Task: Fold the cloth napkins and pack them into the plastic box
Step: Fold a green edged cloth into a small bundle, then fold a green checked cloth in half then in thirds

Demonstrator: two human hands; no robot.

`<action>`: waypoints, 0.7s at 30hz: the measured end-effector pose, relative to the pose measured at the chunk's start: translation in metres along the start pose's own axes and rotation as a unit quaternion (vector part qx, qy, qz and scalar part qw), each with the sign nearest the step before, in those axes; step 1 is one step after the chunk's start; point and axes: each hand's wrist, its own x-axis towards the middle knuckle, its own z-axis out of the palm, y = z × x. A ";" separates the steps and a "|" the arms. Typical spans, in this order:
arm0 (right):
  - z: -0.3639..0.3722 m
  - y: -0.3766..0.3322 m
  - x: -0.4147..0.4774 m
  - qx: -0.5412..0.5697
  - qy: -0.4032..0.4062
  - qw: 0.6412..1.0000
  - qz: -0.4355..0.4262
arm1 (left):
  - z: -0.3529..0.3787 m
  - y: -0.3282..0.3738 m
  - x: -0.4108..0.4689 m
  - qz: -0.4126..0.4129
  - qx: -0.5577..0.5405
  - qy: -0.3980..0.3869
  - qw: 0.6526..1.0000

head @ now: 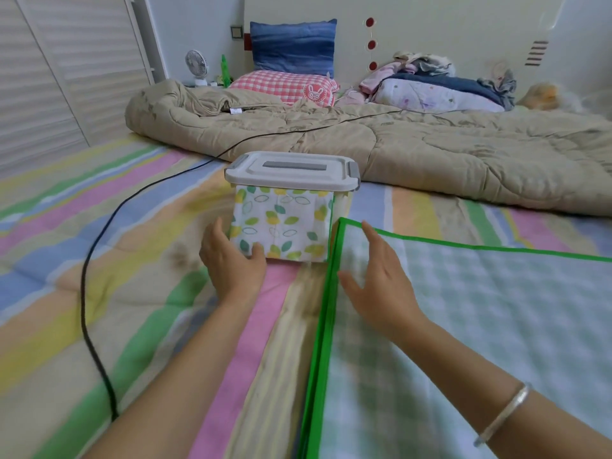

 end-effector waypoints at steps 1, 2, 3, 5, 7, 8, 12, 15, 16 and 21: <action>-0.003 0.005 -0.017 -0.005 -0.005 1.000 -0.002 | -0.005 0.006 -0.015 0.039 -0.002 0.010 0.999; -0.008 0.010 -0.034 -0.010 -0.010 1.000 -0.004 | -0.009 0.012 -0.033 0.082 -0.010 0.015 0.996; -0.013 0.016 -0.051 -0.012 -0.014 1.000 -0.007 | -0.014 0.020 -0.052 0.121 -0.019 0.008 0.993; -0.028 0.030 -0.087 -0.015 -0.015 1.000 -0.015 | -0.024 0.037 -0.091 0.182 -0.034 -0.022 0.982; -0.045 0.045 -0.120 -0.020 -0.011 1.000 -0.021 | -0.035 0.054 -0.129 0.229 -0.035 -0.084 0.969; -0.054 0.053 -0.135 -0.024 -0.010 0.999 -0.024 | -0.040 0.060 -0.148 0.243 -0.037 -0.129 0.961; -0.090 0.077 -0.188 -0.051 -0.006 0.998 -0.030 | -0.059 0.084 -0.217 0.246 -0.028 -0.322 0.914; -0.116 0.089 -0.227 -0.060 -0.057 0.997 -0.012 | -0.066 0.103 -0.262 0.258 0.023 -0.411 0.874; -0.123 0.093 -0.240 -0.057 -0.067 0.996 -0.013 | -0.068 0.108 -0.275 0.267 0.034 -0.437 0.858; -0.160 0.108 -0.293 -0.040 -0.106 0.993 -0.021 | -0.080 0.113 -0.321 0.334 0.135 -0.538 0.762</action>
